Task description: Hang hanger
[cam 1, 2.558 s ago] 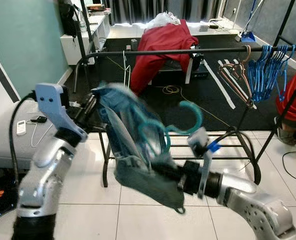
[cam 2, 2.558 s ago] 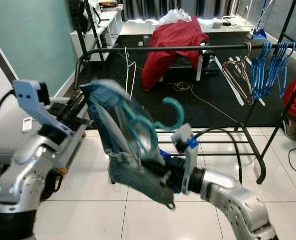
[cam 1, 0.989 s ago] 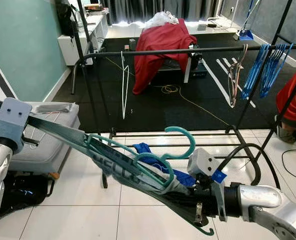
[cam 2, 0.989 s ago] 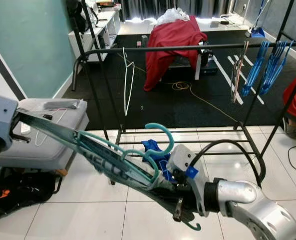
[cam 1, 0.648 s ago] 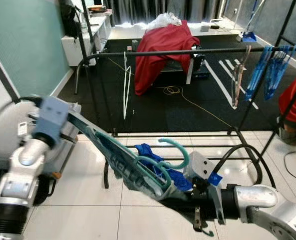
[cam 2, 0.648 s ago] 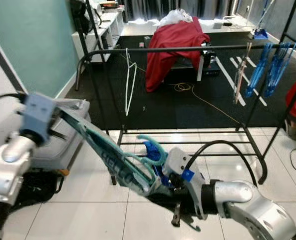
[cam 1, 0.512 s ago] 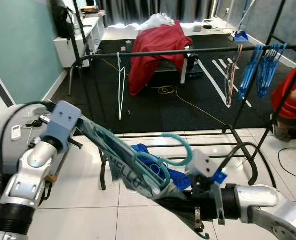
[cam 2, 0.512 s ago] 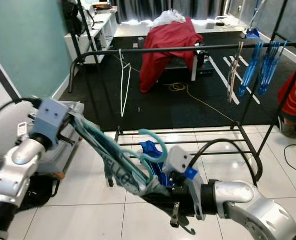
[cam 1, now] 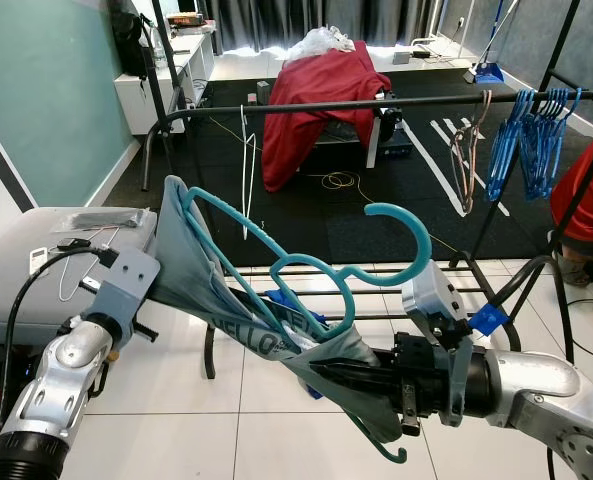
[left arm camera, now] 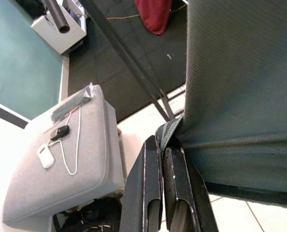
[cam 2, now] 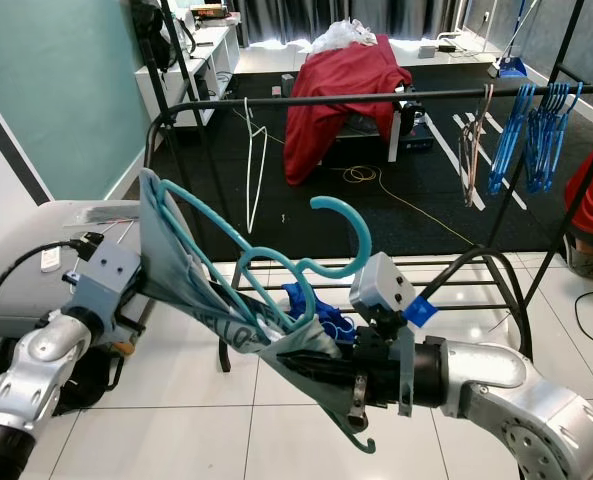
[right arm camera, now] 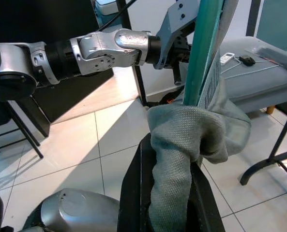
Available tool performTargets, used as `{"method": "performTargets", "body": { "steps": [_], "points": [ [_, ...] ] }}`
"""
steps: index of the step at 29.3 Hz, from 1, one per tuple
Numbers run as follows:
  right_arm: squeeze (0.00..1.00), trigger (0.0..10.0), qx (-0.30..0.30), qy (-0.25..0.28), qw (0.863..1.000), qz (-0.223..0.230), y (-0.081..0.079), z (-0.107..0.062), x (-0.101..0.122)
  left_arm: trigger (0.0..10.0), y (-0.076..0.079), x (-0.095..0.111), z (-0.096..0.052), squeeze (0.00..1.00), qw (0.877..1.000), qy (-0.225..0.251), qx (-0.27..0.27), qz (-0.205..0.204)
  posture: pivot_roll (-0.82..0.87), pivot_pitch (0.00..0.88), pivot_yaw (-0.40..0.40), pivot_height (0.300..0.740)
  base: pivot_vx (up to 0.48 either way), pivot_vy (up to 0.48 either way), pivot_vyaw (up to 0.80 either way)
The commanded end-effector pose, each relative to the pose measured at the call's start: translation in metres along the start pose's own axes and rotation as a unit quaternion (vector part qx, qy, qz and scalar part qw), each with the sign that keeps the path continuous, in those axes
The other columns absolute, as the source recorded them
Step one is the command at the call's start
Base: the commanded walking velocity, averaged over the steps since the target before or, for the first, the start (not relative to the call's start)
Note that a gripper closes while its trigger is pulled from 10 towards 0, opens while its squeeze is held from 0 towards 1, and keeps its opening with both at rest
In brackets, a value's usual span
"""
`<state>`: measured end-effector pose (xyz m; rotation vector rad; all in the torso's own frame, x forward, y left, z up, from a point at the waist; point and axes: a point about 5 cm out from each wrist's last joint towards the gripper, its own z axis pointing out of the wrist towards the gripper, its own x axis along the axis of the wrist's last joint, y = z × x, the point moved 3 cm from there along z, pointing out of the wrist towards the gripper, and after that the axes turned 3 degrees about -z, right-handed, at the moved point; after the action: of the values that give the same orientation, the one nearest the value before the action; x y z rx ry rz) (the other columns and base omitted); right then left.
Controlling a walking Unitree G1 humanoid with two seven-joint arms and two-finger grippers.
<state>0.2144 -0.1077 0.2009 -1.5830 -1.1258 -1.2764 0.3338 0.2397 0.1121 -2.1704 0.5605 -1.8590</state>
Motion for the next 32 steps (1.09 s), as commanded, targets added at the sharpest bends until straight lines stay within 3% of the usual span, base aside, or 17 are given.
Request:
{"method": "performTargets", "body": {
  "steps": [1,6,10,12,13,14,15,16,17,18,19,21,27,30,32],
  "points": [
    [0.00,0.0,-0.014,0.016,1.000,-0.022,0.004,-0.002,0.009,0.0,0.002,-0.013,-0.003,0.00,1.000,-0.028,-0.002,-0.009,-0.11,0.000,0.062,0.740,0.000,0.000,0.00],
    [0.00,0.0,-0.032,0.027,0.999,-0.025,0.010,-0.004,0.013,0.0,0.008,-0.015,-0.003,0.00,0.999,-0.030,-0.013,-0.015,-0.10,0.000,0.063,0.740,0.000,0.000,0.00],
    [0.00,0.0,-0.064,0.069,0.995,-0.031,0.021,-0.006,0.026,0.0,0.026,-0.015,-0.003,0.00,0.998,-0.028,-0.043,-0.021,-0.10,0.000,0.065,0.740,0.000,0.000,0.00],
    [0.00,0.0,-0.086,0.120,0.989,-0.030,0.029,-0.009,0.041,0.0,0.058,-0.012,-0.005,0.00,0.995,-0.024,-0.093,-0.029,-0.10,0.000,0.065,0.740,0.000,0.000,0.00],
    [0.00,0.0,-0.086,0.120,0.989,-0.030,0.029,-0.009,0.041,0.0,0.058,-0.012,-0.005,0.00,0.995,-0.024,-0.093,-0.029,-0.10,0.000,0.065,0.740,0.000,0.000,0.00],
    [0.00,0.0,-0.089,0.139,0.986,-0.028,0.031,-0.009,0.046,0.0,0.073,-0.010,-0.006,0.00,0.992,-0.022,-0.117,-0.032,-0.09,0.000,0.065,0.740,0.000,0.000,0.00],
    [0.00,0.0,-0.089,0.139,0.986,-0.028,0.031,-0.009,0.046,0.0,0.073,-0.010,-0.006,0.00,0.992,-0.022,-0.117,-0.032,-0.09,0.000,0.065,0.740,0.000,0.000,0.00],
    [0.00,0.0,-0.089,0.155,0.984,-0.026,0.031,-0.009,0.050,0.0,0.088,-0.008,-0.008,0.00,0.990,-0.019,-0.138,-0.036,-0.09,0.000,0.066,0.740,0.000,0.000,0.00],
    [0.00,0.0,-0.089,0.155,0.984,-0.026,0.031,-0.009,0.050,0.0,0.088,-0.008,-0.008,0.00,0.990,-0.019,-0.138,-0.036,-0.09,0.000,0.066,0.740,0.000,0.000,0.00],
    [0.00,0.0,-0.090,0.164,0.982,-0.025,0.032,-0.010,0.053,0.0,0.101,-0.005,-0.010,0.00,0.986,-0.017,-0.158,-0.039,-0.09,0.000,0.064,0.740,0.000,0.000,0.00],
    [0.00,0.0,-0.090,0.164,0.982,-0.025,0.032,-0.010,0.053,0.0,0.101,-0.005,-0.010,0.00,0.986,-0.017,-0.158,-0.039,-0.09,0.000,0.064,0.740,0.000,0.000,0.00],
    [0.00,0.0,-0.095,0.140,0.985,-0.024,0.034,-0.007,0.046,0.0,0.120,0.000,-0.012,0.00,0.982,-0.010,-0.185,-0.043,-0.09,0.000,0.067,0.740,0.000,0.000,0.00],
    [0.00,0.0,-0.107,0.120,0.987,-0.020,0.037,-0.004,0.036,0.0,0.120,0.004,-0.011,0.00,0.982,-0.005,-0.185,-0.045,-0.09,0.000,0.068,0.740,0.000,0.000,0.00],
    [0.00,0.0,-0.137,0.132,0.982,-0.007,0.047,-0.004,0.036,0.0,0.107,0.016,-0.011,0.00,0.979,0.023,-0.189,-0.067,-0.09,0.000,0.068,0.740,0.000,0.000,0.00],
    [0.00,0.0,-0.137,0.132,0.982,-0.007,0.047,-0.004,0.036,0.0,0.107,0.016,-0.011,0.00,0.979,0.023,-0.189,-0.067,-0.09,0.000,0.068,0.740,0.000,0.000,0.00]
  ]
}}
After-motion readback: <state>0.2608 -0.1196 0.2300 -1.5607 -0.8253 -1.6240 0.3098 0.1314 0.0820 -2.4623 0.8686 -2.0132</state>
